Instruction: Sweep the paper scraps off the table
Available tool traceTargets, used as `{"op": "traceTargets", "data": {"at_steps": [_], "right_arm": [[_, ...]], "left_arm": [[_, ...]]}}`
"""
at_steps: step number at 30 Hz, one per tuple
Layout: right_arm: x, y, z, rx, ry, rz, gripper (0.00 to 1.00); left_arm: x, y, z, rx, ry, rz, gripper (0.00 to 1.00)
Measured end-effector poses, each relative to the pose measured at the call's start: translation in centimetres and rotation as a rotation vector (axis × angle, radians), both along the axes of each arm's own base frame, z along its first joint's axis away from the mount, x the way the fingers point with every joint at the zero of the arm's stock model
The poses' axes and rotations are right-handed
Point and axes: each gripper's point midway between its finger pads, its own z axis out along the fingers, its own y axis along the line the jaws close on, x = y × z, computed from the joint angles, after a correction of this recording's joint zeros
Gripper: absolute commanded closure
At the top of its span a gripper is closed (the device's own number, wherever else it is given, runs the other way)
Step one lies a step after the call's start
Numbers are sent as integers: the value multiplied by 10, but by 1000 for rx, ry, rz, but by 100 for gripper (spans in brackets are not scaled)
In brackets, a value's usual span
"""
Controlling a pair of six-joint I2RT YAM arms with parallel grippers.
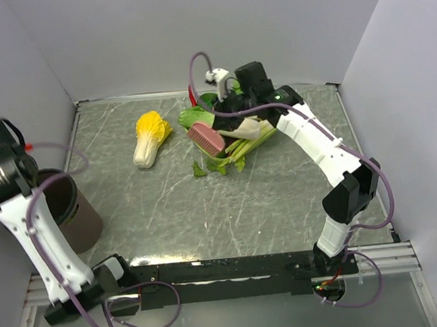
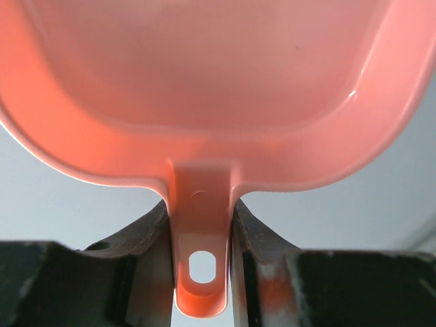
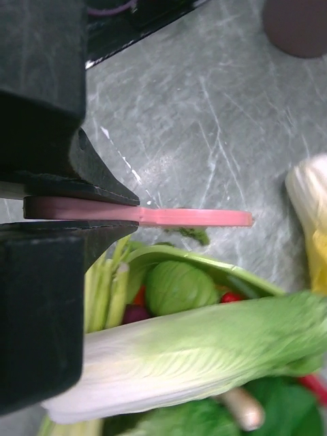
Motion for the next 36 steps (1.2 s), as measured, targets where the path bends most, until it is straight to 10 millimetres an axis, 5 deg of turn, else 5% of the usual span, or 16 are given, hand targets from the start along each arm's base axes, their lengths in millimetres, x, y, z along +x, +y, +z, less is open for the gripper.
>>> {"op": "traceTargets", "data": {"at_steps": [5,11,15,20,25,28,32,36], "right_arm": [[-23,43,-4,-97,-229,254,100],[-42,81,-73,-297,-475,496,100],[-29,100,-107,-431,-631,570,100],[-25,95,-147,-565,-723,651,100],[-43,76,-167,-624,-620,729,100],[-69,66,-158,-573,-516,791,100],[-113,47,-106,-433,-445,814,100],[-125,49,-60,-341,-511,745,100]], "left_arm": [[46,13,-8,-62,-235,-9,99],[69,0,-22,-199,-518,-28,99],[93,-22,6,-308,-776,-93,99],[110,-59,49,-441,-1056,-242,99],[119,-93,51,-601,-1136,-352,99],[130,-106,44,-691,-1140,-384,99],[155,-118,34,-809,-1129,-403,99],[189,-137,14,-928,-1076,-415,99]]}}
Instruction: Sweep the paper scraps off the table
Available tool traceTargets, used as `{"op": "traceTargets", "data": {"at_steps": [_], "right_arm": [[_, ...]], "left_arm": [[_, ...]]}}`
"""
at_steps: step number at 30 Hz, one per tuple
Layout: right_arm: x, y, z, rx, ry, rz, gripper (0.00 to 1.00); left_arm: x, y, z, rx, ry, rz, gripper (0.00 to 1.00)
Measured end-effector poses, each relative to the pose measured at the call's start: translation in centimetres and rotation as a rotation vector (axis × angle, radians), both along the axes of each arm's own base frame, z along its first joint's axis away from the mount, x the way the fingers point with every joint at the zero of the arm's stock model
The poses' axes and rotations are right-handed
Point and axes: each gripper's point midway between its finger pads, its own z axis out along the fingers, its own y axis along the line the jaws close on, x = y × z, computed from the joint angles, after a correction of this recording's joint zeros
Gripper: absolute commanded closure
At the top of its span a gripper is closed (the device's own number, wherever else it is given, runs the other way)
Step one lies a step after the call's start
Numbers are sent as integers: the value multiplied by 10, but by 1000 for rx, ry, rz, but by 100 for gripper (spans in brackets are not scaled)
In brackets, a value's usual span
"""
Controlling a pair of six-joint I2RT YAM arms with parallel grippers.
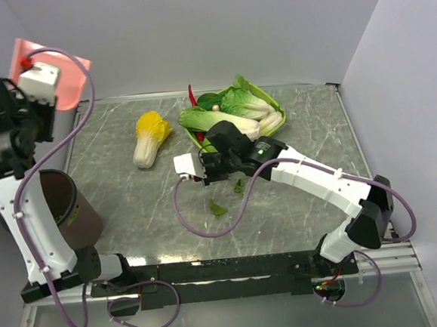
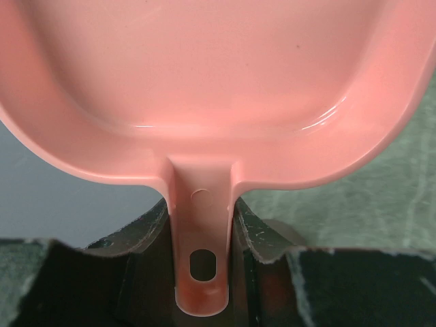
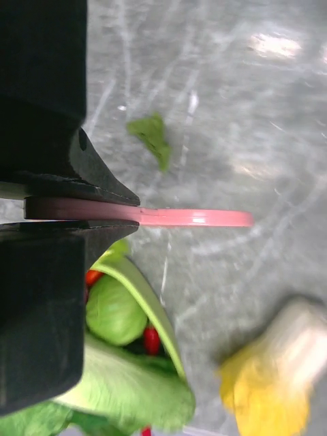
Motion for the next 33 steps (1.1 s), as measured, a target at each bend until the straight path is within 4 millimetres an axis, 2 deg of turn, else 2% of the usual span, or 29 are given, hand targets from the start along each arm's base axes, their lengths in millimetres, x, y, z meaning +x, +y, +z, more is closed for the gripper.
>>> {"op": "traceTargets", "data": {"at_steps": [3,8,13,16,23,25,27,29,31,33], "right_arm": [[14,10,2,25,-33,-73,100],[41,12,-44,-67,-32,-195,100],[35,-25,-99,-215,-24,-244,100],[26,-52,-108,-269,-72,-234,100],[-23,-150,-91,-293,-103,-216,100],[-30,-168,-85,-280,-115,-233,100],[-36,-179,-77,-249,-135,-248,100],[-41,-181,-61,-181,-142,-262,100],[-47,-176,-48,-114,-108,-281,100],[-51,-164,-33,-48,-37,-306,100]], "left_arm": [[19,-29,-19,-42,53,-92,99],[28,-77,-61,-79,173,-240,99],[17,-105,-110,-95,330,-333,99],[8,-125,-137,-113,414,-404,99],[-33,-187,-220,-89,683,-632,99],[-45,-201,-236,-61,738,-690,99],[-52,-208,-246,-41,770,-719,99],[-51,-206,-253,-22,787,-701,99],[-46,-201,-259,-9,779,-643,99],[-30,-185,-261,14,729,-504,99]]}}
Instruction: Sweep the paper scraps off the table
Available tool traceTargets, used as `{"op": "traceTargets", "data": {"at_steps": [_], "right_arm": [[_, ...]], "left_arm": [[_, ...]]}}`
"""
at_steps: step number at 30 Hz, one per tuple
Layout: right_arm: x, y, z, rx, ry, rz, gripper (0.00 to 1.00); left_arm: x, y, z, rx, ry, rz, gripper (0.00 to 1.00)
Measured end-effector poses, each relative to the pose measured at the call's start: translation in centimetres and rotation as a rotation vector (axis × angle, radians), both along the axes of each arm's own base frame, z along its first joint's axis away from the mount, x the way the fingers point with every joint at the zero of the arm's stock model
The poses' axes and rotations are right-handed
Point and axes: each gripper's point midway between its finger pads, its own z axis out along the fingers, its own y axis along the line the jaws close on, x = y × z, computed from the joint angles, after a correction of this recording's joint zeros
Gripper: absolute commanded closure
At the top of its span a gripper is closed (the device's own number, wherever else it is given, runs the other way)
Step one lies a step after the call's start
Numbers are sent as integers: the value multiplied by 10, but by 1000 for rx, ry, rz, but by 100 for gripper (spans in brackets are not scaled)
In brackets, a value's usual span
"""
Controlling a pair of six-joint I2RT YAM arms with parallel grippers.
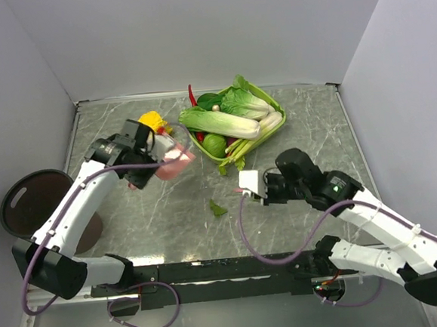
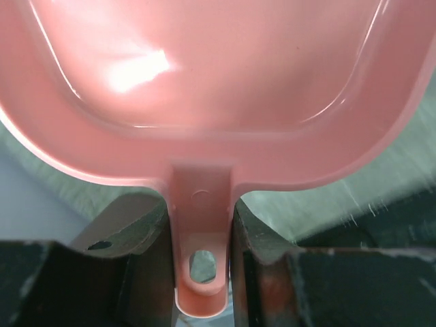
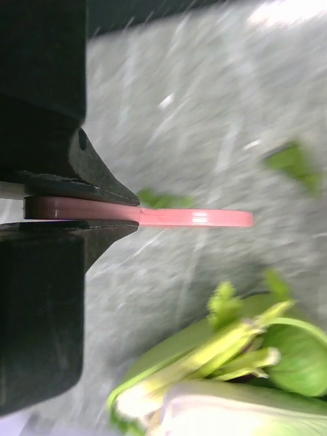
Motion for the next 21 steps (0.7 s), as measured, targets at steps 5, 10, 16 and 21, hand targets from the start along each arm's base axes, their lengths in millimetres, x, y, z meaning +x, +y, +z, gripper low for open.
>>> {"op": "traceTargets", "data": {"at_steps": [5,10,16,21], "right_arm": [[-1,42,15,143,196,-48,100],[-2,70,-15,104,368,-30,100],[31,136,0,166,549,-119,100],[50,158,-12,225,718,-337,100]], "left_arm": [[40,58,17,45,-172,342,99],[51,71,34,48,-247,438,99],[54,74,52,49,-299,456,99],[49,78,66,42,-340,450,99]]}}
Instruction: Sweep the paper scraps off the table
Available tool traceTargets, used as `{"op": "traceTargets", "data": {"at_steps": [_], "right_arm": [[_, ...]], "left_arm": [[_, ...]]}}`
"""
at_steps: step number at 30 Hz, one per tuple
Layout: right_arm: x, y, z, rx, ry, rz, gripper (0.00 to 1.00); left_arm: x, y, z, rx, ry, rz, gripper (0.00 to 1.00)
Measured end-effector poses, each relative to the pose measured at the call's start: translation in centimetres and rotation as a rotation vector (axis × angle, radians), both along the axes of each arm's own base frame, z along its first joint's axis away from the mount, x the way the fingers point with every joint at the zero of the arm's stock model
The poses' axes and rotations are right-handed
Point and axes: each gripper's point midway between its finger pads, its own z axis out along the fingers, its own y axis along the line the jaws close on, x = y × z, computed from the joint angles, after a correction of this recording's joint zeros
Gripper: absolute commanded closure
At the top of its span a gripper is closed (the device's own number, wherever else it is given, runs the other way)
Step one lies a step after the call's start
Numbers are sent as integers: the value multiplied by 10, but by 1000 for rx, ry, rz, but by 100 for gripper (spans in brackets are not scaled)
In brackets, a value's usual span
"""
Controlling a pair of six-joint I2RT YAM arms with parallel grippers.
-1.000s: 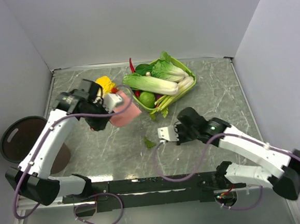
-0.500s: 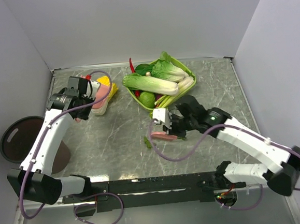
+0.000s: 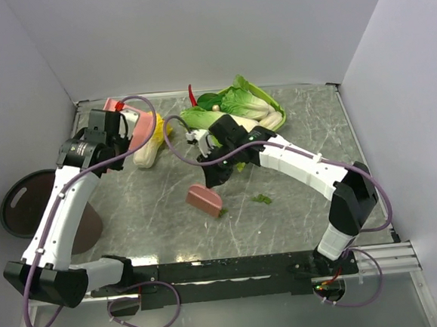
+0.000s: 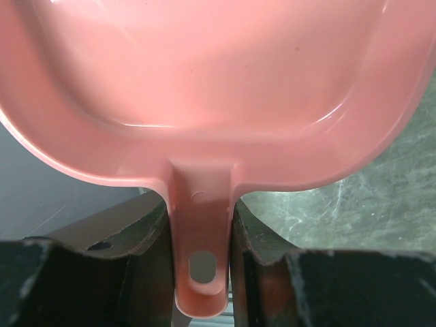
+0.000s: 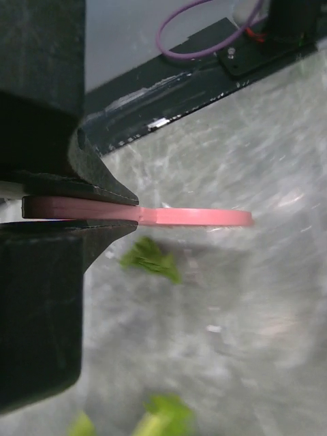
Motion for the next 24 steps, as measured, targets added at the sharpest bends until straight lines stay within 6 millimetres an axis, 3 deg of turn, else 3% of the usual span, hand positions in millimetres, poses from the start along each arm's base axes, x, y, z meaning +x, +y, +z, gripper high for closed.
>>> {"op": "traceTargets", "data": {"at_steps": [5,10,13,19,24], "right_arm": [[-2,-25,-25,-75,152,-162,100],[23,-76,-51,-128,257,-368,100],[22,-104,-55,-151,281,-438,100],[6,-150,-30,-171,195,-502,100],[-6,-173,13,-126,59,-479,100]], "left_arm": [[-6,-1,0,0,15,-30,99],[-11,-11,-7,0,56,-87,99],[-18,-26,-22,24,102,-168,99],[-63,-62,-96,124,372,-435,99],[-89,-94,-132,173,518,-636,99]]}}
